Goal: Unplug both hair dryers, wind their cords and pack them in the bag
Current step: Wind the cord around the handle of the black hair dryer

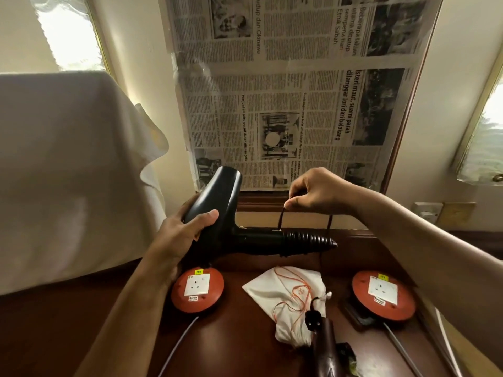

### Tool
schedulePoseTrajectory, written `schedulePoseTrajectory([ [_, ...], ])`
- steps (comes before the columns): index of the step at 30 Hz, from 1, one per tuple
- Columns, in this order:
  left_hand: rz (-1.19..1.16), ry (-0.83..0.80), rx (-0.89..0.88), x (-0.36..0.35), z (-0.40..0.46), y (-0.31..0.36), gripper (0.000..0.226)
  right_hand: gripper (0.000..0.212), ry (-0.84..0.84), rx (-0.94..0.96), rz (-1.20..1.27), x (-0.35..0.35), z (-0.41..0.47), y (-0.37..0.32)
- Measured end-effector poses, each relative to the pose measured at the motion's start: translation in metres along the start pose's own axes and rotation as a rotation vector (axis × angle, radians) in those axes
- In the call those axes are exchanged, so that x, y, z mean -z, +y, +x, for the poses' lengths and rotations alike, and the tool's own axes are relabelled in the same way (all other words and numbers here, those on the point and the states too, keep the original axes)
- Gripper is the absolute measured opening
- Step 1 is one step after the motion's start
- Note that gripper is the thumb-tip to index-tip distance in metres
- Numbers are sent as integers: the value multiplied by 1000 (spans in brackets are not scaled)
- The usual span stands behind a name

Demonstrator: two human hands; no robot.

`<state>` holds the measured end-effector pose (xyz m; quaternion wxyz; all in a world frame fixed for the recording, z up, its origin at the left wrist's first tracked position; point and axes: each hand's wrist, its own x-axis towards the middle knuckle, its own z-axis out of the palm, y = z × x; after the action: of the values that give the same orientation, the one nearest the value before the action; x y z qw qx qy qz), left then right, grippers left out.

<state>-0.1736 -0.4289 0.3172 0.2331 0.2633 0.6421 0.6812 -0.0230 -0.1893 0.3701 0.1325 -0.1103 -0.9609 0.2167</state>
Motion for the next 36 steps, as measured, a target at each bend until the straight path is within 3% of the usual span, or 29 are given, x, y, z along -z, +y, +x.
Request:
schedulePoseTrajectory([
  [3,41,14,-14,-6,2,-9,77,10,16,35,-72,-2,-7,-15],
  [8,41,54,-62,-13,4,-18,52,17,71,76,-142,-13,-18,-26],
  [12,-18,142,-94,-15,9,-18,51,18,139,70,-128,-27,-28,-30],
  [15,-123,228,-94,-13,13,-13,54,20,211,-15,79,-44,-35,-32],
  [20,-212,299,-141,-13,18,-5,44,15,259,-170,674,-75,-39,-37],
  [24,-285,308,-143,-13,18,1,24,41,59,-274,1160,-100,-47,-36],
  [28,-341,274,-125,-11,16,9,22,36,-49,-190,1502,-124,-51,-32],
  [31,-374,228,-94,-12,12,11,22,27,-52,-110,1585,-134,-50,-30],
  [36,-391,166,-63,-10,8,11,27,24,87,-137,1338,-138,-47,-22],
])
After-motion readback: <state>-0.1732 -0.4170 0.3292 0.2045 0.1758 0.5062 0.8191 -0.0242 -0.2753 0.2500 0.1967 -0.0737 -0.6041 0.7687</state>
